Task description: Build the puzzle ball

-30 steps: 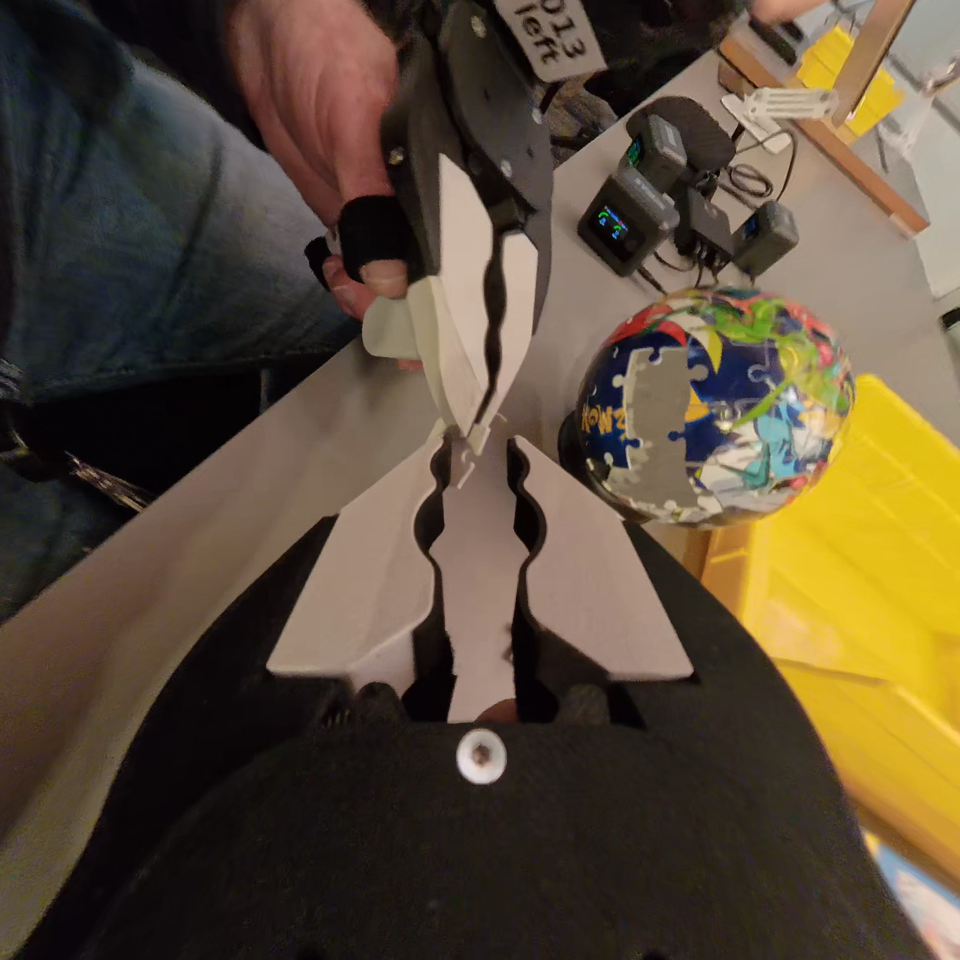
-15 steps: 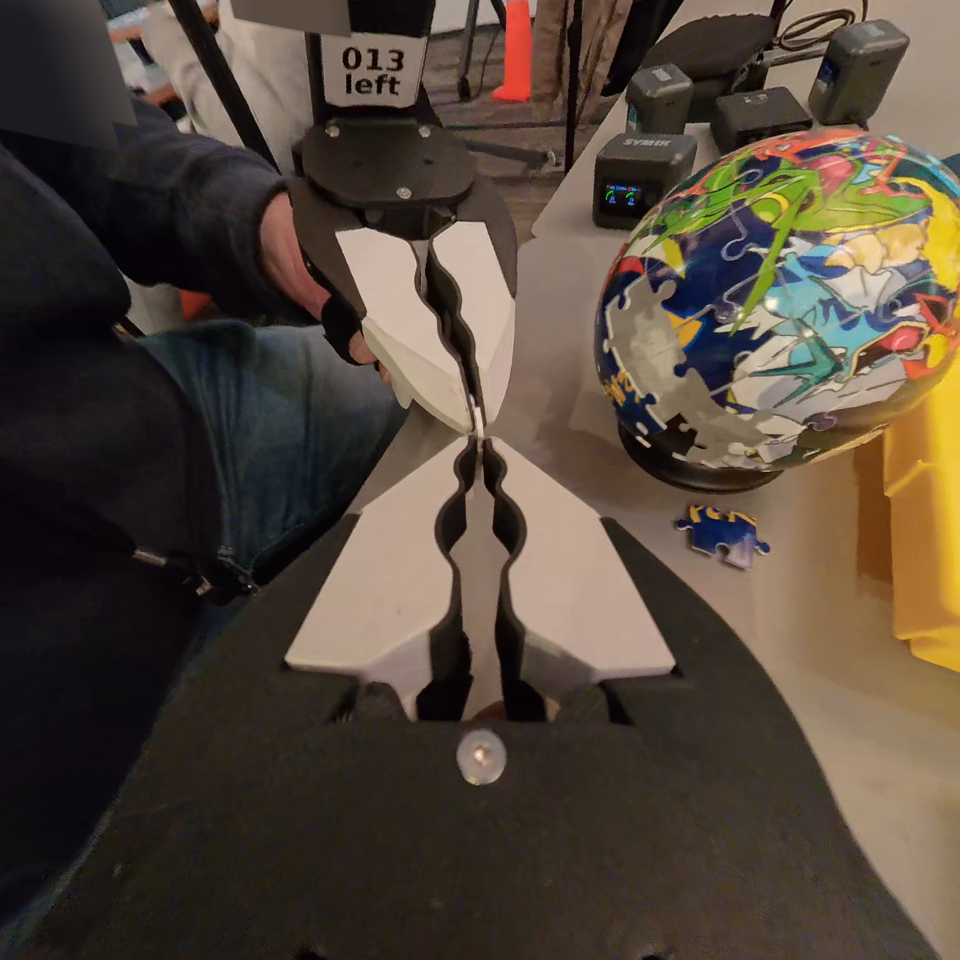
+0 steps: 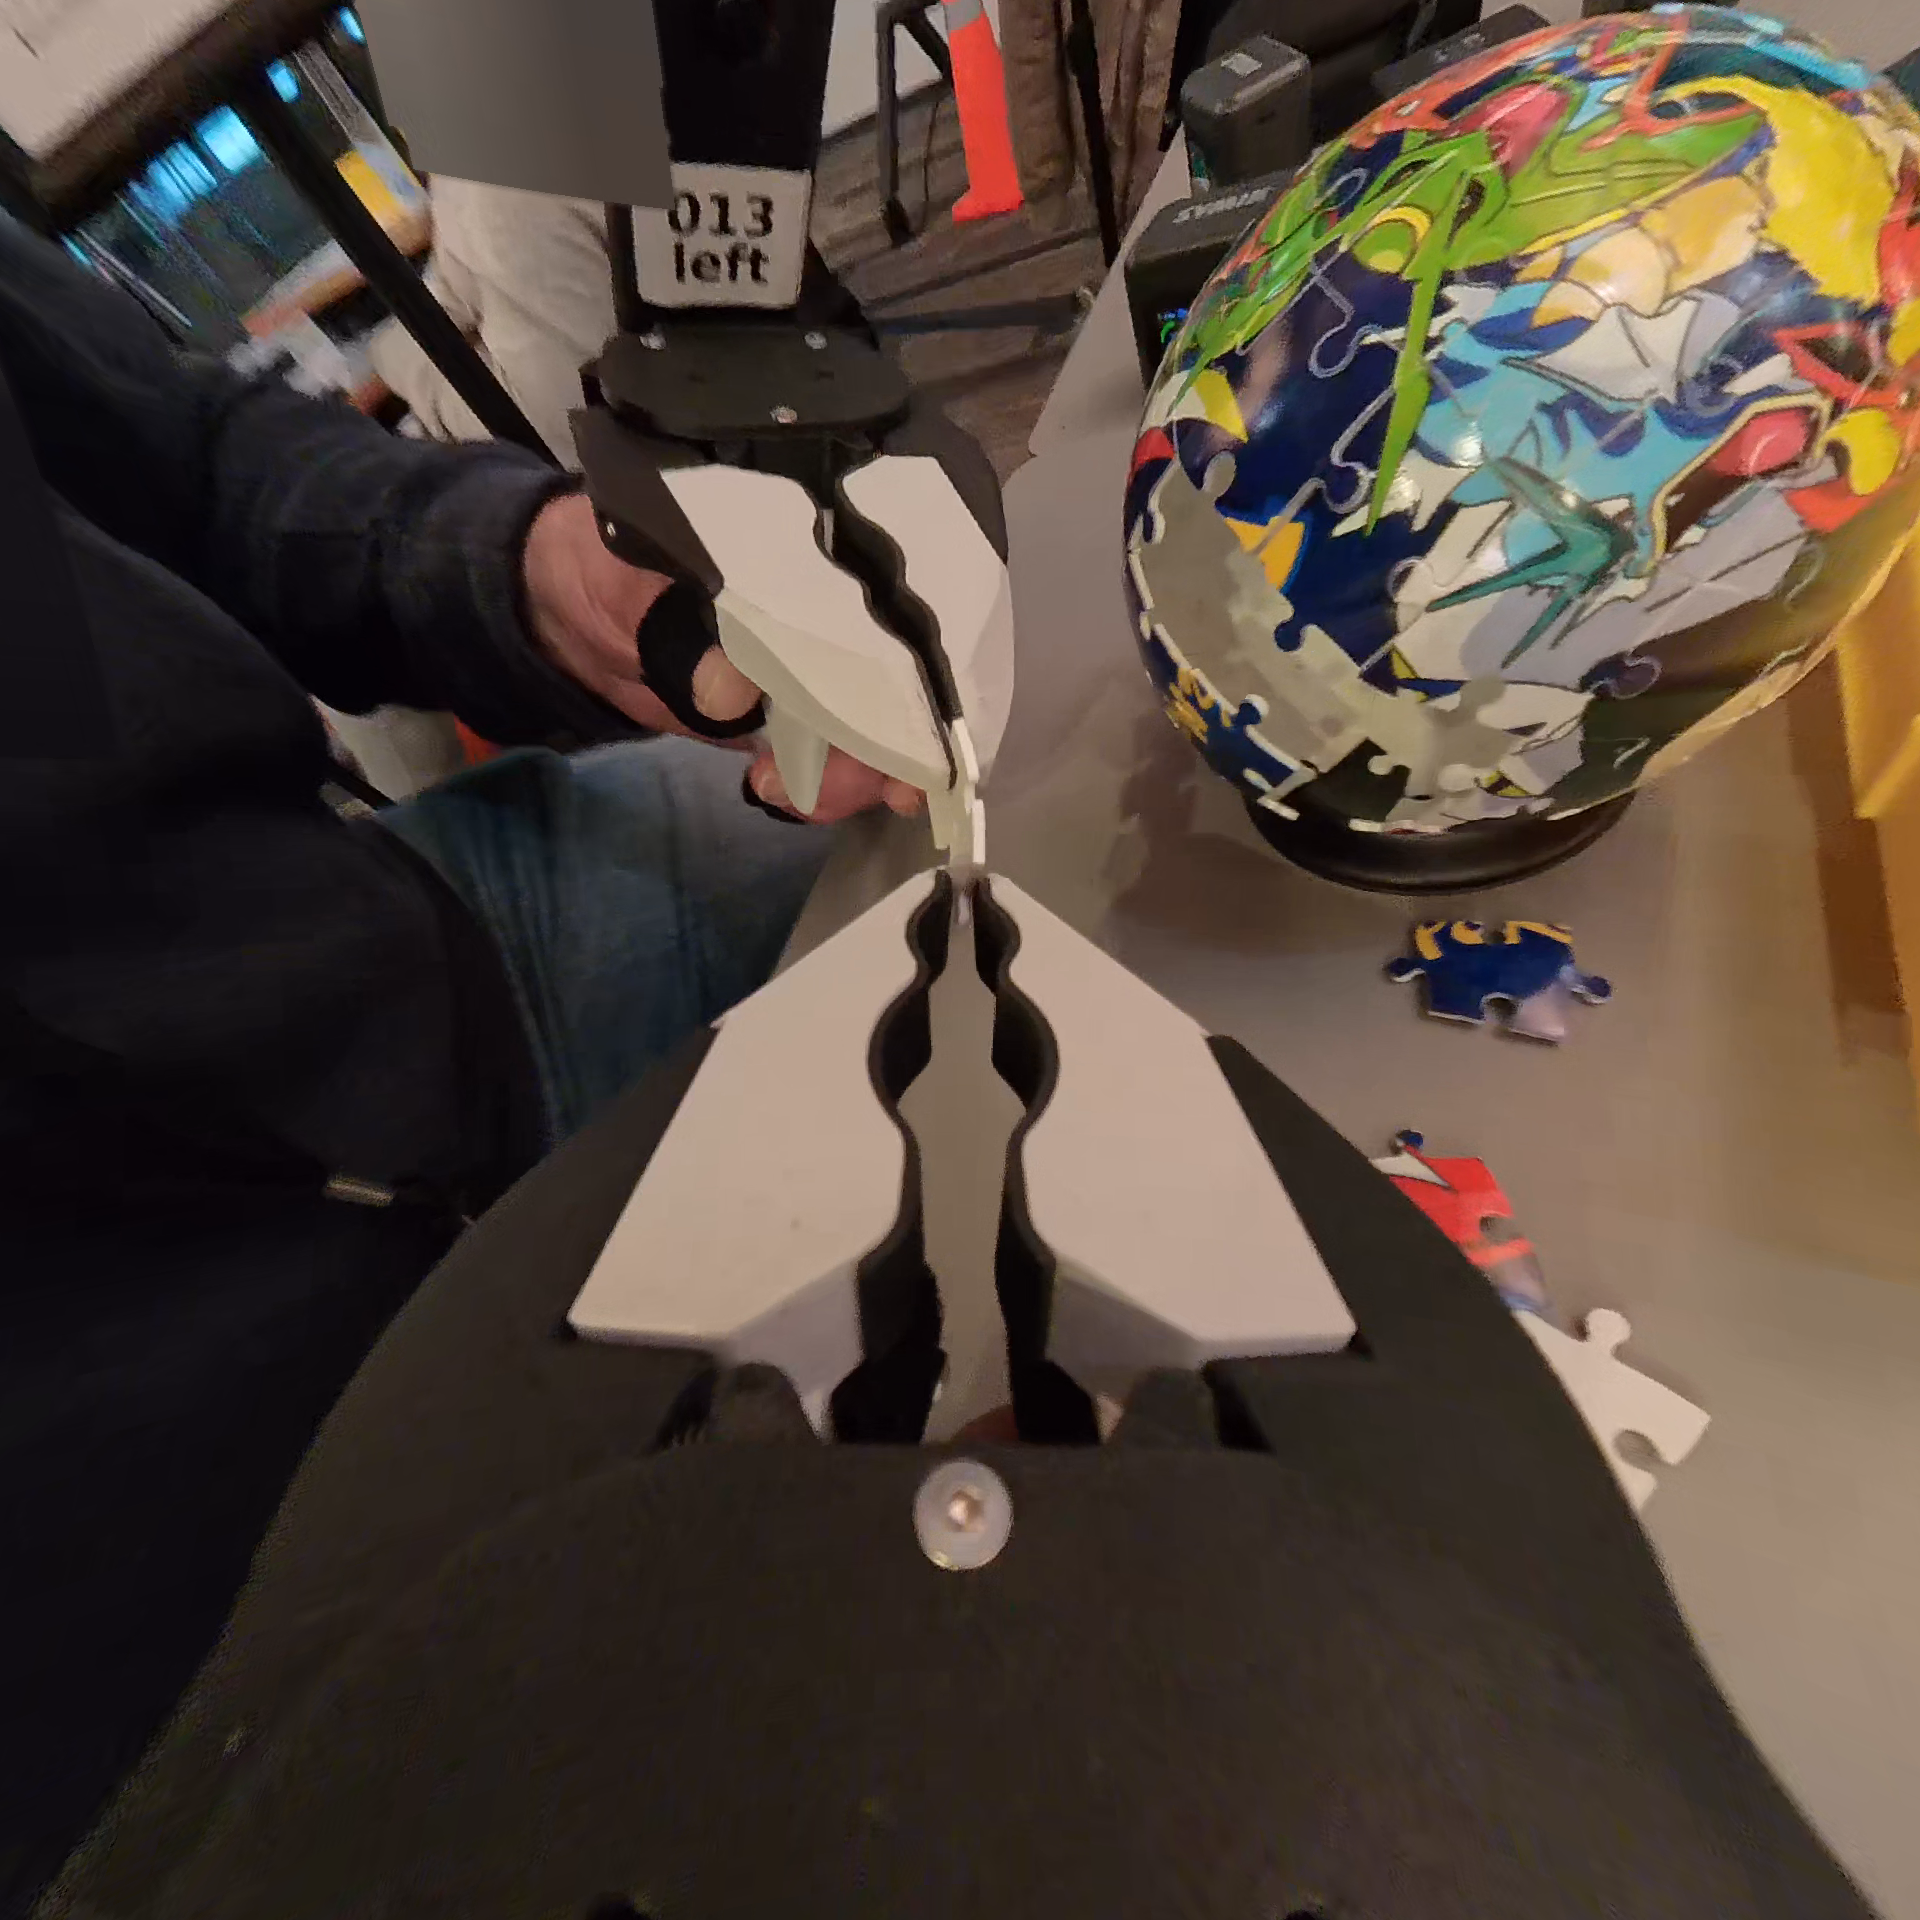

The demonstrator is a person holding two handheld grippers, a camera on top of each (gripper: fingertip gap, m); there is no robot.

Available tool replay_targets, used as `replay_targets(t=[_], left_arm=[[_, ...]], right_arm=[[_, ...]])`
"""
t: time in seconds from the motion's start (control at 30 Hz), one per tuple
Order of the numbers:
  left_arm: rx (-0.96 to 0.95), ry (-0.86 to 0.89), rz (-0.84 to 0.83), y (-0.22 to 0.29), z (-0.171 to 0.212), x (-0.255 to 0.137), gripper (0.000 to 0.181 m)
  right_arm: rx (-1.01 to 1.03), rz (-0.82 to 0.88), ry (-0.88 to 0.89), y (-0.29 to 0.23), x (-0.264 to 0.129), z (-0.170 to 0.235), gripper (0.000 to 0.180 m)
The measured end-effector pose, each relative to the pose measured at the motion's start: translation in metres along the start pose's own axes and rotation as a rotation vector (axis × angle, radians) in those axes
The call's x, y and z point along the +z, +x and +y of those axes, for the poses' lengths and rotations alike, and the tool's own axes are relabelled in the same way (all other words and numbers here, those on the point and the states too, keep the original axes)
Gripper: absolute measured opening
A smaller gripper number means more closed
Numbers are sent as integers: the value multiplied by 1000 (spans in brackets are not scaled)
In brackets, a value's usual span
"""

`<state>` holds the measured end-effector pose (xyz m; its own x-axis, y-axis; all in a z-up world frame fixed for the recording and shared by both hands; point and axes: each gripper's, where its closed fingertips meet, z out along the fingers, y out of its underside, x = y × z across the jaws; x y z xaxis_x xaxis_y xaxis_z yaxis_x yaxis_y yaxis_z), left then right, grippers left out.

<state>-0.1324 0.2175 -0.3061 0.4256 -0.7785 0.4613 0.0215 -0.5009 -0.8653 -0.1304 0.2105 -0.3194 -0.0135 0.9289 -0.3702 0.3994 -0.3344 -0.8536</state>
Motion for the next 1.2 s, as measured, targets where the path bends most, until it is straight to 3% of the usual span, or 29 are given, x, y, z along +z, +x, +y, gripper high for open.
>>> replay_targets(t=[0.13, 0.23, 0.43, 0.67, 0.77, 1.03, 1.2], left_arm=[[-15, 9, 16, 1, -3, -1, 3], [2, 22, -13, -1, -8, -8, 23], [398, -28, -218, -16, -34, -46, 51], [648, -67, -401, -65, -65, -74, 123], [707, -140, -384, -87, -61, -70, 141], [760, -216, -196, -109, -39, -43, 145], [776, -214, -129, -112, -31, -26, 139]], right_arm=[[74, -29, 41, 0, -2, -3, 0], [169, -55, 89, 4, -8, -7, 0], [239, 2, 98, 20, -18, 0, 0], [247, 96, 92, 33, -46, 8, 0], [266, 119, 87, 34, -53, 15, 0], [326, 185, 88, 41, -74, 29, 0], [347, 180, 64, 37, -63, 34, 0]])
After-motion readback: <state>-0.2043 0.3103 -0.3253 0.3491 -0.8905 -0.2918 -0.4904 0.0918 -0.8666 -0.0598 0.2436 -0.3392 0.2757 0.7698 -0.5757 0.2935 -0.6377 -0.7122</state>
